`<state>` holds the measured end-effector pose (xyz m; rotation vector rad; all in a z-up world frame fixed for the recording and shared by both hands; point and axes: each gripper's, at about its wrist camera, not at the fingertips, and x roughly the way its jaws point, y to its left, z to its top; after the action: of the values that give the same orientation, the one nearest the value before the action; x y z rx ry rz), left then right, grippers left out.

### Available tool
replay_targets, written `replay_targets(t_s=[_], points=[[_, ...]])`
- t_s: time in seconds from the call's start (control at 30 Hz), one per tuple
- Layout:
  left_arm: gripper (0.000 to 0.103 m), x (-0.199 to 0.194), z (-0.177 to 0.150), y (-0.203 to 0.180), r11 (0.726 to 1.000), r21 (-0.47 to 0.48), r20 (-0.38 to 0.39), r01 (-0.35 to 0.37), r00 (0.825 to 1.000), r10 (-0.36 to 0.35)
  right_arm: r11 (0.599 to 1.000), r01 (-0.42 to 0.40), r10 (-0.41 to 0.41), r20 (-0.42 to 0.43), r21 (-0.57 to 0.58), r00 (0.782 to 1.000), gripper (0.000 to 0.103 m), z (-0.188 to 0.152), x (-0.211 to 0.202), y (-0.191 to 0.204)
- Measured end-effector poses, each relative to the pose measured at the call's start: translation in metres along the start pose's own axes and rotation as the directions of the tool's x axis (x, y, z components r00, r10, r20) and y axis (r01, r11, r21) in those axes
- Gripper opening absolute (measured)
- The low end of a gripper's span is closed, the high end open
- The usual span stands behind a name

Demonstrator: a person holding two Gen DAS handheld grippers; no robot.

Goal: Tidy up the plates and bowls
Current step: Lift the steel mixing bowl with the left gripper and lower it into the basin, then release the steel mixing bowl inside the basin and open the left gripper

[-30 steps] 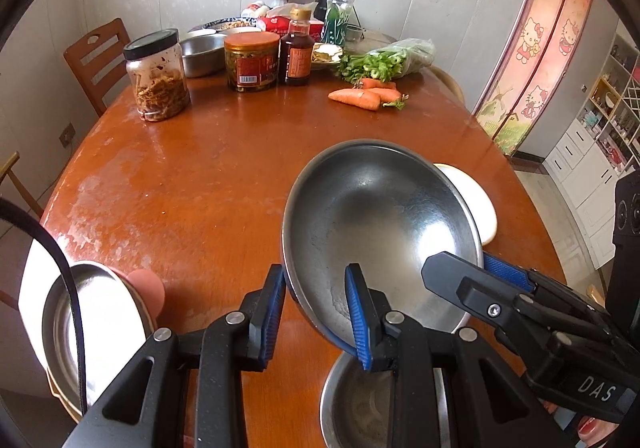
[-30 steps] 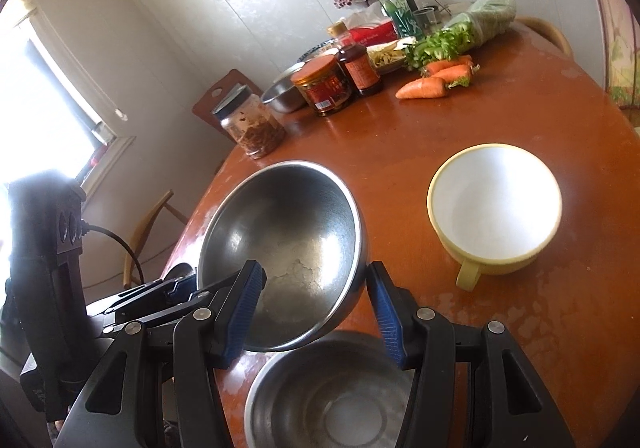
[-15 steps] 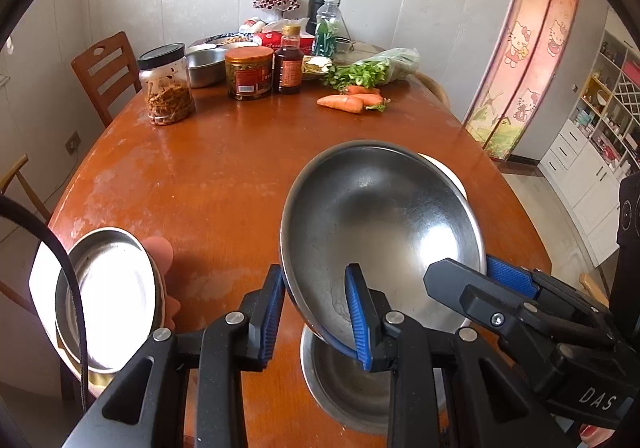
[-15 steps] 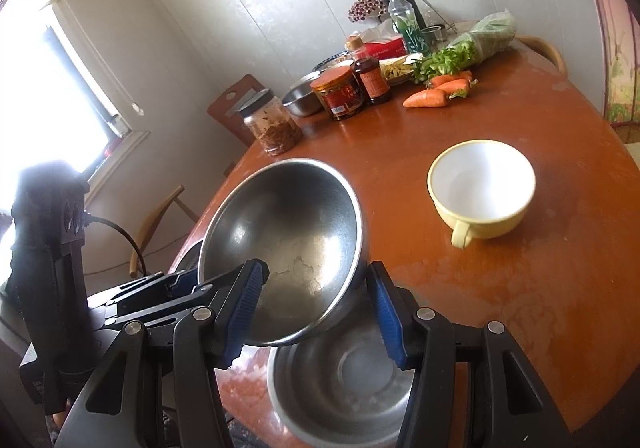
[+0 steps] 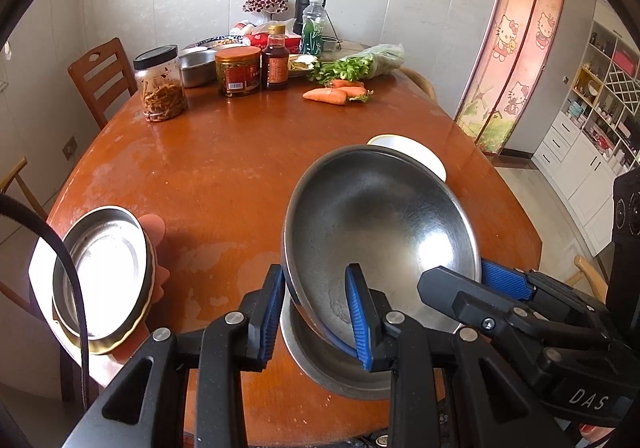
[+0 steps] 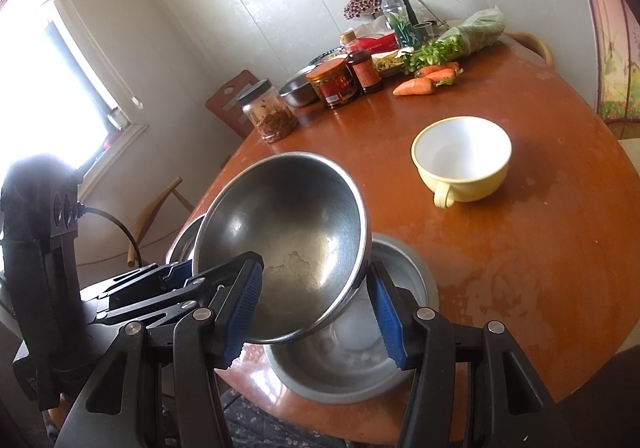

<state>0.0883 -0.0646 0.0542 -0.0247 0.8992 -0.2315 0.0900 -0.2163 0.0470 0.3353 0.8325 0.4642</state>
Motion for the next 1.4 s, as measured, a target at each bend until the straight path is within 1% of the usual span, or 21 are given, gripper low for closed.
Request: replay_targets(t_s=[0.13, 0.3, 0.47, 0.6, 1.23, 1.4], points=[[0.031, 0.001, -0.009, -0.006, 1.000, 0.016, -0.007, -0.002, 1.000, 0.002, 1.000, 0.004, -0.004, -0.009, -0.004, 1.000, 0.057, -0.009, -0.006, -0.002], [0.031, 0.006, -0.018, -0.012, 1.000, 0.028, -0.032, 0.005, 0.999, -0.004, 1.000, 0.015, -0.015, -0.021, 0.003, 1.000, 0.057, -0.020, -0.010, -0.006], [0.031, 0.012, -0.026, -0.014, 0.999, 0.048, -0.049, -0.014, 0.999, 0.016, 1.000, 0.007, -0.007, -0.037, 0.020, 0.999, 0.057, -0.031, -0.010, -0.012], [0.031, 0.017, -0.031, -0.015, 0.999, 0.051, -0.061, -0.012, 0.998, 0.015, 1.000, 0.008, -0.007, -0.049, 0.027, 0.999, 0.057, -0.037, -0.008, -0.015], [0.031, 0.046, -0.034, -0.013, 0.999, 0.044, -0.123, 0.007, 0.992, -0.001, 0.999, 0.035, -0.032, -0.080, 0.039, 0.996, 0.057, -0.041, 0.003, -0.026], [0.031, 0.052, -0.035, -0.014, 0.999, 0.044, -0.132, 0.006, 0.991, 0.000, 0.998, 0.041, -0.039, -0.067, 0.037, 0.997, 0.058, -0.040, 0.003, -0.026]])
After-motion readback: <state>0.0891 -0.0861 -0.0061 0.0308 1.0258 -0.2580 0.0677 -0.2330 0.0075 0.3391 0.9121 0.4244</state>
